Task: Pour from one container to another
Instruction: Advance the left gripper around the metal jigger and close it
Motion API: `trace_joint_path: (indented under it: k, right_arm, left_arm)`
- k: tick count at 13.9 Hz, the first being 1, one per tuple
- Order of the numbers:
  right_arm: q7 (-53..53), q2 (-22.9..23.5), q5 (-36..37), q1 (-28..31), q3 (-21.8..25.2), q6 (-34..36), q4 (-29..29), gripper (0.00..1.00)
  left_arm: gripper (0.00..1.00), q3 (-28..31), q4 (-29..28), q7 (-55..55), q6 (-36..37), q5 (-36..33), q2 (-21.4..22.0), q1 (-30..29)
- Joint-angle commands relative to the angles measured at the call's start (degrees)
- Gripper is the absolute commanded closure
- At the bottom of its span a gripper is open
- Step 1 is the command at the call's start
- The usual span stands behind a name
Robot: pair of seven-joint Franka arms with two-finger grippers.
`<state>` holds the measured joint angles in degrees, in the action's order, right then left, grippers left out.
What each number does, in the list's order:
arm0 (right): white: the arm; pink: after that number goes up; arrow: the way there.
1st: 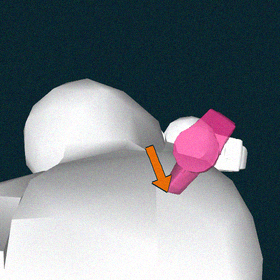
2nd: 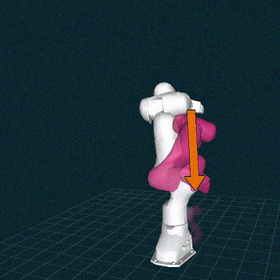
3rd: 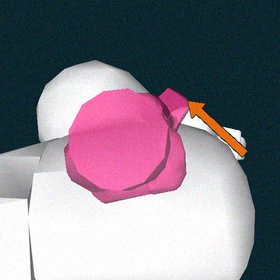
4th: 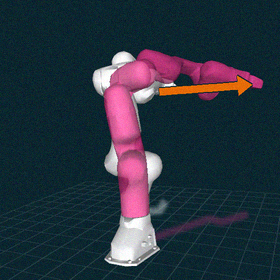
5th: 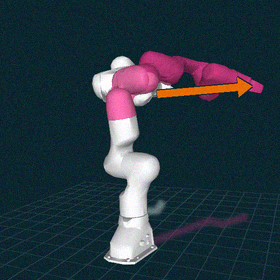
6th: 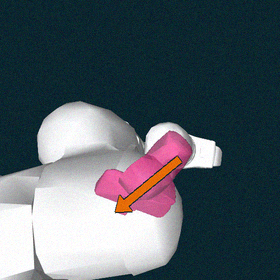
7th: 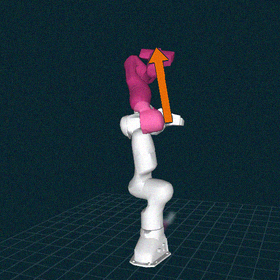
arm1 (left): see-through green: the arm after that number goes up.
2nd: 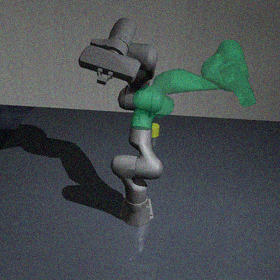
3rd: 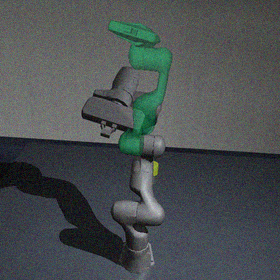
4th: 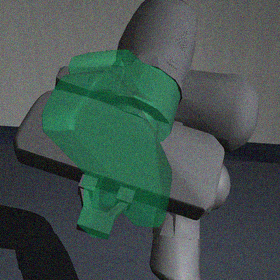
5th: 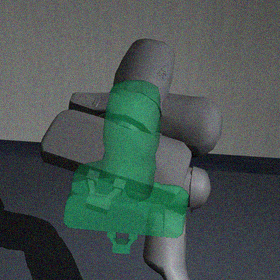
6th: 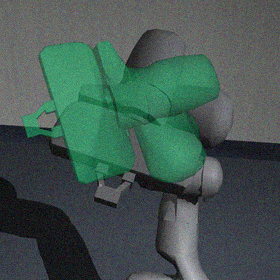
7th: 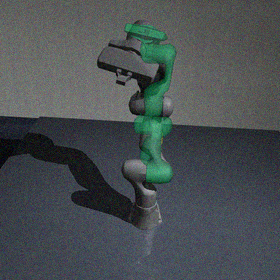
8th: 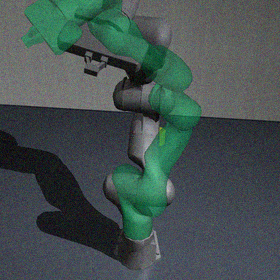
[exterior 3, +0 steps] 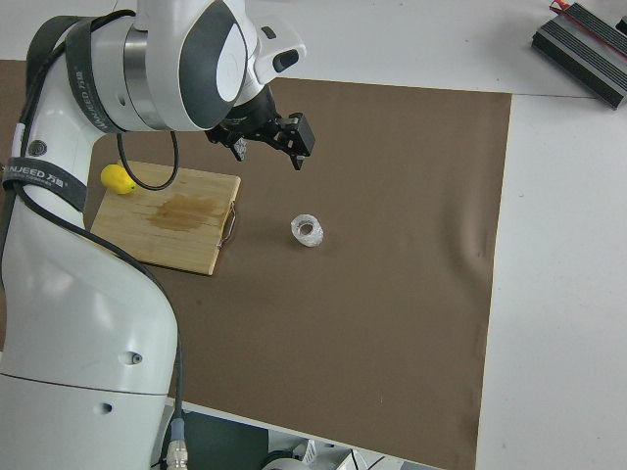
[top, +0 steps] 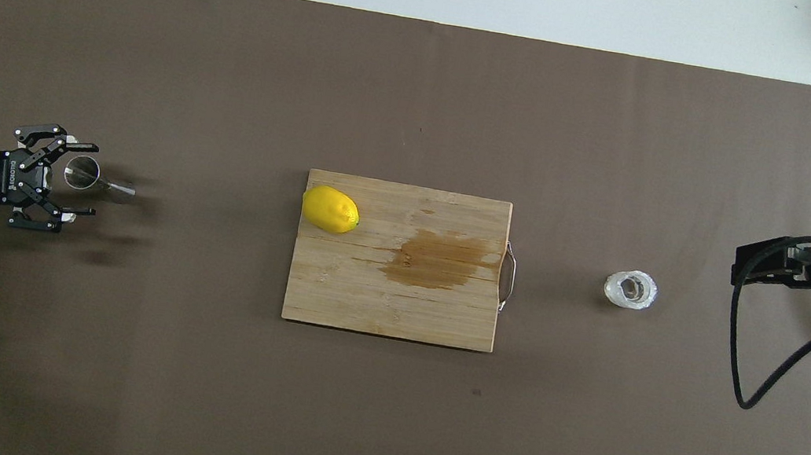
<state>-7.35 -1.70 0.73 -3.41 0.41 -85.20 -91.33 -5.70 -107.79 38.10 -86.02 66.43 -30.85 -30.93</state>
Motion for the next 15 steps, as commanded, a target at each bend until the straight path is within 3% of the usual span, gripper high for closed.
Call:
trace_joint_path:
  k: [1, 4, 10, 15]
  right_arm:
    - [1.5, -0.2, -1.9, 1.0, -0.2, 0.3, -0.2, 0.00]
    - [1.5, -0.2, -1.9, 1.0, -0.2, 0.3, -0.2, 0.00]
    - [1.5, -0.2, -1.9, 1.0, -0.2, 0.3, -0.2, 0.00]
    - [1.5, -0.2, -1.9, 1.0, -0.2, 0.3, -0.2, 0.00]
  left_arm:
    - [0.00, 0.6, -0.8, -1.2, 0.7, 1.2, 0.0, 0.6]
    - [0.00, 0.6, -0.8, -1.2, 0.8, 1.2, 0.0, 0.6]
    - [0.36, 0.6, -0.7, -1.4, 1.0, 1.2, 0.0, 0.5]
    - [0.48, 0.6, -0.7, -1.5, 1.4, 1.2, -0.1, 0.5]
